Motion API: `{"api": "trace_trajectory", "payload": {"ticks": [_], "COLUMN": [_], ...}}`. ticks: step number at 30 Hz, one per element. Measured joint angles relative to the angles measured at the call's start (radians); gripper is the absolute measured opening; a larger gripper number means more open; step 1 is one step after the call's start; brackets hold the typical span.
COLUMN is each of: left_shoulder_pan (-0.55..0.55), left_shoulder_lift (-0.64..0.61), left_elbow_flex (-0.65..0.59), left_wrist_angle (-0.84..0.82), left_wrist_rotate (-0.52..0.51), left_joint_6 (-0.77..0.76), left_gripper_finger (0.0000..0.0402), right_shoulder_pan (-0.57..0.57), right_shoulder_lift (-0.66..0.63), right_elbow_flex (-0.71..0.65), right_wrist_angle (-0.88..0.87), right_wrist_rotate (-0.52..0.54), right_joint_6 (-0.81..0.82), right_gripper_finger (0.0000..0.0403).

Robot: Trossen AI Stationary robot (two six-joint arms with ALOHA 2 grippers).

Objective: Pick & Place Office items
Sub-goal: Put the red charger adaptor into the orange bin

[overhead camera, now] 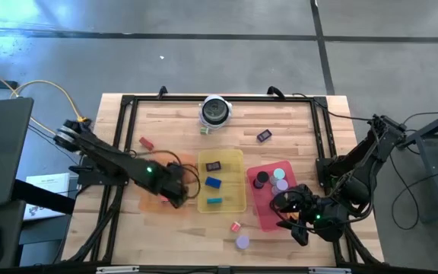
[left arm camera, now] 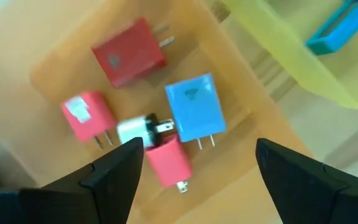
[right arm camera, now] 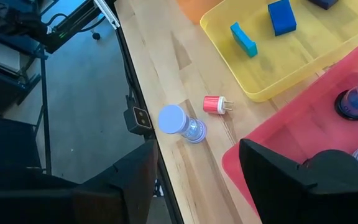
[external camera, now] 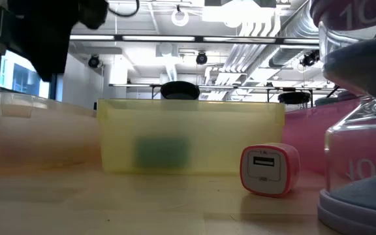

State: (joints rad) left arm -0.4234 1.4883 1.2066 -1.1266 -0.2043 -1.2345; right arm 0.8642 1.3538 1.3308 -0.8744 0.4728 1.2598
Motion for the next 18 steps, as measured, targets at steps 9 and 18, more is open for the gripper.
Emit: {"api": "trace_trajectory", "payload": {"ticks": [9,18], "left_shoulder_pan": [0.194,0.415], "left_shoulder_lift": [-0.193,-0.242], "left_elbow_flex": [0.001,0.001], "left_wrist_angle": [-0.261,-0.369], "left_wrist_rotate": [0.0,-0.085], "left_joint_6": [-0.149,-0.313], "left_gripper_finger": [0.0303,0.0303], "right_shoulder_pan": [0.0,0.0], "right_shoulder_lift": [0.0,0.0], "right_elbow_flex": [0.0,0.0], "right_wrist_angle": [-0.001,-0.007], "right_wrist_rotate": [0.0,0.0], "right_joint_6": [-0.005,-0.012], "right_gripper_finger": [0.0217,0.0217]}}
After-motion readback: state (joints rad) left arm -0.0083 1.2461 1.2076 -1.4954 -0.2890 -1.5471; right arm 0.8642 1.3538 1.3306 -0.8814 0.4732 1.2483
